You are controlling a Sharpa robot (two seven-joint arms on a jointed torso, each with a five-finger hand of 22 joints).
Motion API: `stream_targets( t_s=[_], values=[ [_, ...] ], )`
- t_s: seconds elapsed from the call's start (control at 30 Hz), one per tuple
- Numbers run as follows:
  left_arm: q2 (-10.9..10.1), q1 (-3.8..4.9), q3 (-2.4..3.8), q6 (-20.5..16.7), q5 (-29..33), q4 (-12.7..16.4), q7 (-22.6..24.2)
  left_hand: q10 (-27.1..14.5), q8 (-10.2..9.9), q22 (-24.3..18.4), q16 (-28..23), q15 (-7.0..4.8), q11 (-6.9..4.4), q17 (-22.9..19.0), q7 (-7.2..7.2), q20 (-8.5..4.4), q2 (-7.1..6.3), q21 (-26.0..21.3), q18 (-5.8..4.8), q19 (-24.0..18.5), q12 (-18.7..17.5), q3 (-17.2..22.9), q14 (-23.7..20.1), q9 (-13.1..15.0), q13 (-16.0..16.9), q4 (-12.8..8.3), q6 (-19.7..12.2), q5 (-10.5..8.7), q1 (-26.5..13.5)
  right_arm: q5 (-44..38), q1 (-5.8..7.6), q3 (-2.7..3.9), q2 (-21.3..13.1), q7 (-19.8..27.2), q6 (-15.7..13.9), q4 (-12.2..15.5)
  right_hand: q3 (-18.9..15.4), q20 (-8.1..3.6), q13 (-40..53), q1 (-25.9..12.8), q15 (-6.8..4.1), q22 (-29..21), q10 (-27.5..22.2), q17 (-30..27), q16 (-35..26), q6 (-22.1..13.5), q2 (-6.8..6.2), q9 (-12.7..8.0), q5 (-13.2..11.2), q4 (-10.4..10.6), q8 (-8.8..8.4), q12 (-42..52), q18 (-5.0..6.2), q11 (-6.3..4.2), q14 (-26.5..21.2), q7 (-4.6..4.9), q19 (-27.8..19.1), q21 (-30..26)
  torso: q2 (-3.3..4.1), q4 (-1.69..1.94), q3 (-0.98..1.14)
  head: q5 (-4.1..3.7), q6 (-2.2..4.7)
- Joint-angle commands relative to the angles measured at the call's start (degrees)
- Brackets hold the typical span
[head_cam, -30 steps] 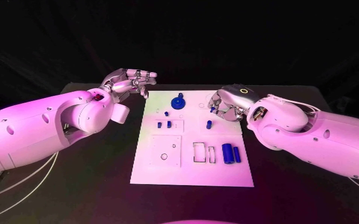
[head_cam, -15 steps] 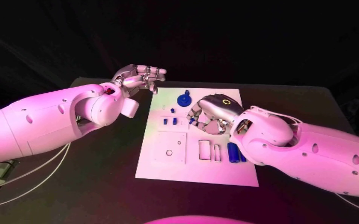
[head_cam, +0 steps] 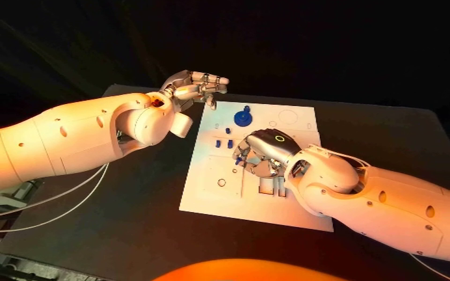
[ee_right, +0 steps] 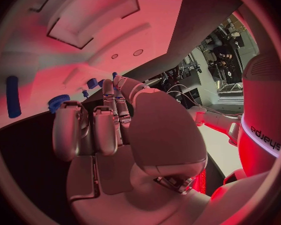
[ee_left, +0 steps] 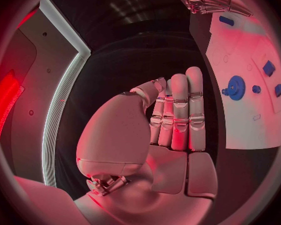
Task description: Assemble the parts on the task board
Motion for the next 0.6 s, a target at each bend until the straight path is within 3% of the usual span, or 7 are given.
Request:
stream_targets(
  t_s=[0.03,0.27,0.6],
  values=[
    [0.07,0.06,0.02,0.94,0.29,0.29,0.62,-0.34,0.08,-0.11,-0.14,0.05,0.05,-0.09,0.01,0.11,0.53,-0.39,0.57,0.21,0.28,-0.02,-0.12,-0.06,0.05,-0.30,-0.33,0.09,-0.12,-0.60,-0.36,-0.03,0.58,0.48,0.97,-0.76,-0.10,-0.41,0.04,-0.52,-0.22,3.75,0.55,4.28,-0.01,0.39,-0.03,0.11,0.05,-0.23,0.14,-0.21,-0.80,-0.36,3.82,0.21,1.21,-0.31,-0.02,-0.05,0.04,0.76,-0.36],
    [-0.07,0.06,0.02,1.19,0.29,0.42,0.73,-0.34,0.09,-0.11,-0.14,0.05,0.04,-0.09,0.01,0.11,0.54,-0.40,0.57,0.21,0.30,-0.01,-0.14,-0.05,0.06,-0.32,-0.33,0.09,-0.10,-1.04,-0.88,-0.12,1.39,0.52,1.26,-2.10,-0.12,-0.41,0.03,-0.60,-0.20,3.77,0.54,4.35,0.06,0.37,0.00,0.12,0.02,-0.23,0.11,-0.26,-0.80,-0.34,3.84,0.22,1.21,-0.30,-0.05,-0.01,0.05,1.04,-0.95],
    [-0.10,0.06,0.02,1.39,0.29,0.54,0.82,-0.39,0.14,-0.15,-0.18,0.04,0.03,-0.12,-0.01,0.12,0.64,-0.48,0.58,0.17,0.37,0.06,-0.23,-0.04,0.07,-0.41,-0.29,0.11,-0.02,-1.40,-1.49,-0.23,2.27,0.11,2.33,-2.90,-0.12,-0.41,0.03,-0.60,-0.20,3.77,0.54,4.35,0.06,0.37,0.00,0.12,0.02,-0.23,0.11,-0.26,-0.80,-0.34,3.84,0.22,1.21,-0.30,-0.05,-0.03,0.04,1.12,-1.02]
  ],
)
